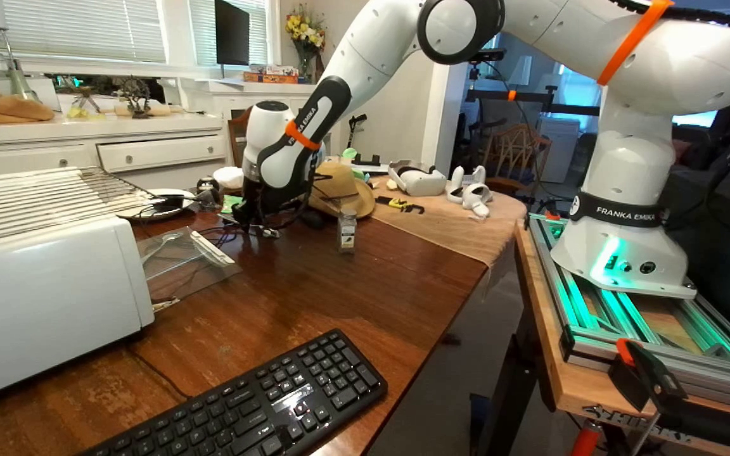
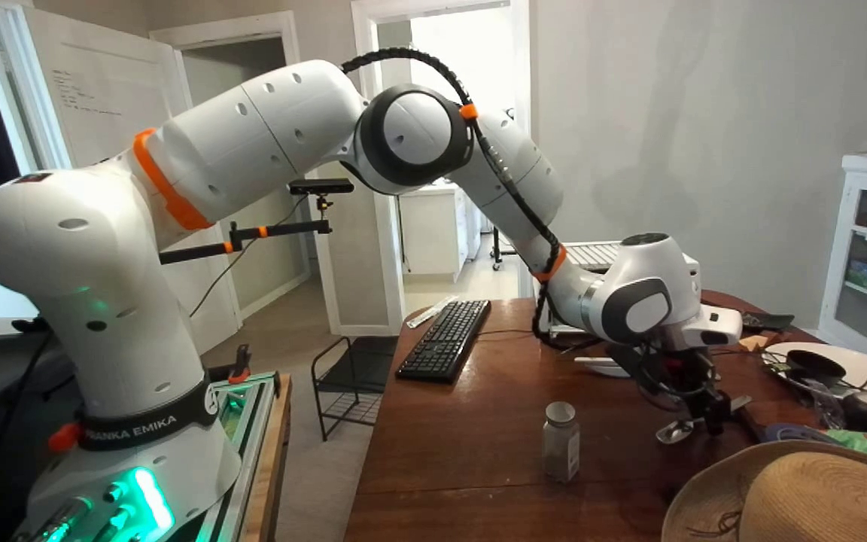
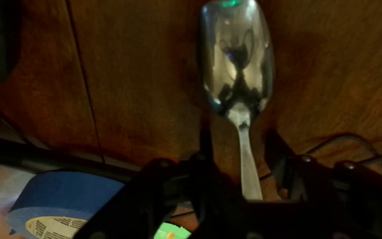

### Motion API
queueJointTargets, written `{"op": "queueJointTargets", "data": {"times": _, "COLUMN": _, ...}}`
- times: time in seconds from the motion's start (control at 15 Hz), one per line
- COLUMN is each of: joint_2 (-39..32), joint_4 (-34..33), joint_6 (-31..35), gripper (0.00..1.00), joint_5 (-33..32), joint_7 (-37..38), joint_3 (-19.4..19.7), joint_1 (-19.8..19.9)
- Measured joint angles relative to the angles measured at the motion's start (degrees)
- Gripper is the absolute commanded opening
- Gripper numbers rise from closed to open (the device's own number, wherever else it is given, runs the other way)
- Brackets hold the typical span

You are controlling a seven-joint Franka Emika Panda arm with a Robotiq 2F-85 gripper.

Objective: Use the spoon to close the mini oven

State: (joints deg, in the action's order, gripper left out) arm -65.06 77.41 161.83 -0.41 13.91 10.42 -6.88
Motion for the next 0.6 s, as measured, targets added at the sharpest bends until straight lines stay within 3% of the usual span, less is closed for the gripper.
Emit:
{"op": "queueJointTargets", "data": {"times": 0.2, "joint_2": 0.85, "joint_4": 1.23, "joint_6": -0.35, "gripper": 0.01, "joint_5": 0.01, "joint_7": 0.93, "joint_3": 0.04, "joint_1": -0.21}}
{"op": "queueJointTargets", "data": {"times": 0.6, "joint_2": 2.20, "joint_4": 2.32, "joint_6": -4.14, "gripper": 0.02, "joint_5": 0.23, "joint_7": 5.09, "joint_3": 0.44, "joint_1": -1.15}}
